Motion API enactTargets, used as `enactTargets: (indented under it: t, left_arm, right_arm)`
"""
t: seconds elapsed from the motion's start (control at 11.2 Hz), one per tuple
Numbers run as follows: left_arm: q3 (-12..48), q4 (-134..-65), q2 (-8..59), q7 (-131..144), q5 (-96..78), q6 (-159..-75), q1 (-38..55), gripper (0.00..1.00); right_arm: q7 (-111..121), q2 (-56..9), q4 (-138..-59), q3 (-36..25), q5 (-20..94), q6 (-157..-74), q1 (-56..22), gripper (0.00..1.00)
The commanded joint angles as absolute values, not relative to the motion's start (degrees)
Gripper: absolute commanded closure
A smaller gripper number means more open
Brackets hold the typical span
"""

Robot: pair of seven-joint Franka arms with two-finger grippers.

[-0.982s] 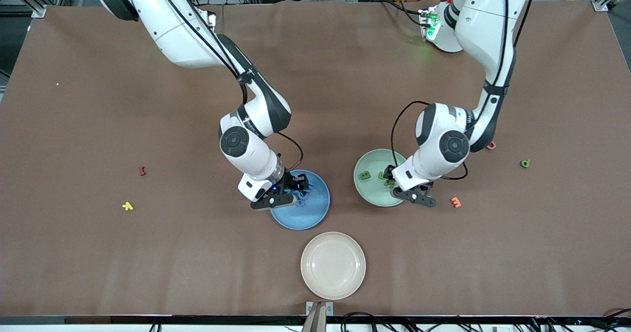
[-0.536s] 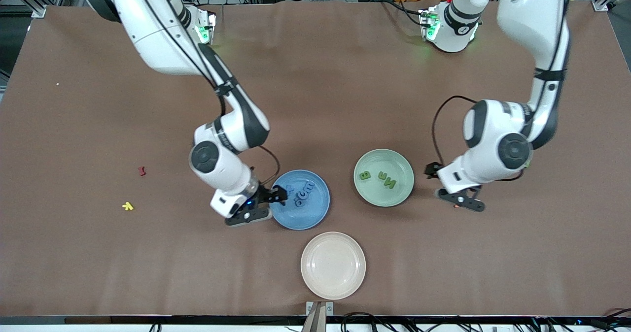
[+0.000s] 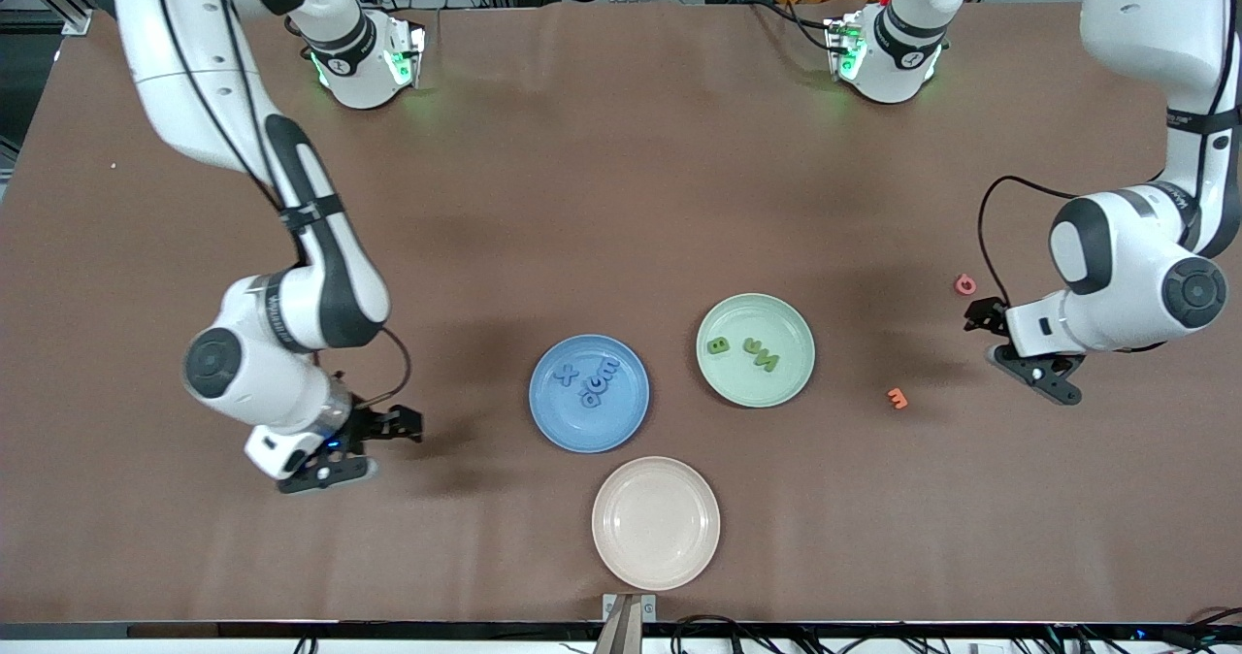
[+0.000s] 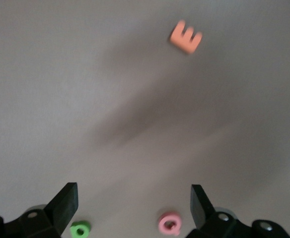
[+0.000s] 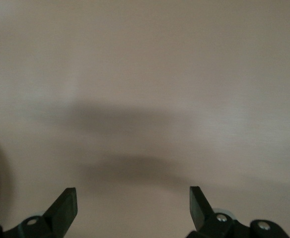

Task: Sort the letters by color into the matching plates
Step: 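Open both grippers and move them back toward the remaining letters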

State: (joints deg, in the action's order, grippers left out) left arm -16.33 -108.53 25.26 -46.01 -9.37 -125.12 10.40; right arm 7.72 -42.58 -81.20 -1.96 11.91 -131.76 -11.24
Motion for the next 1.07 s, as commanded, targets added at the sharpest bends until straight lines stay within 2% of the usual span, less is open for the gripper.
enactTargets:
  t: [0.0,0.27,0.8,0.98]
  left_arm:
    - [-17.05,-112.92,24.61,-56.66,-13.78,-127.86,7.13,0.00]
    - [-18.01,-115.49,25.13,-61.42,-14.41,-131.21,6.15,0.00]
    - [-21.44,-118.74,28.20,-62.58,-16.87,-139.47,5.89,0.00]
    - [-22.15,-118.83,28.91,-62.49,-16.88,-141.23,6.06,0.00]
  right_arm:
    - [11.58,-39.29,-82.70,-3.42,9.07,-127.37,-5.04,0.00]
    - [12.39,-35.09,-83.84,-5.78,5.47,-120.87,-1.85,0.00]
    - [12.22,-19.89,-83.32,-8.26,-2.98,-97.07,-0.88,0.00]
    - [12.13,-15.05,-83.06,-9.31,-2.99,-91.43,-0.70,0.00]
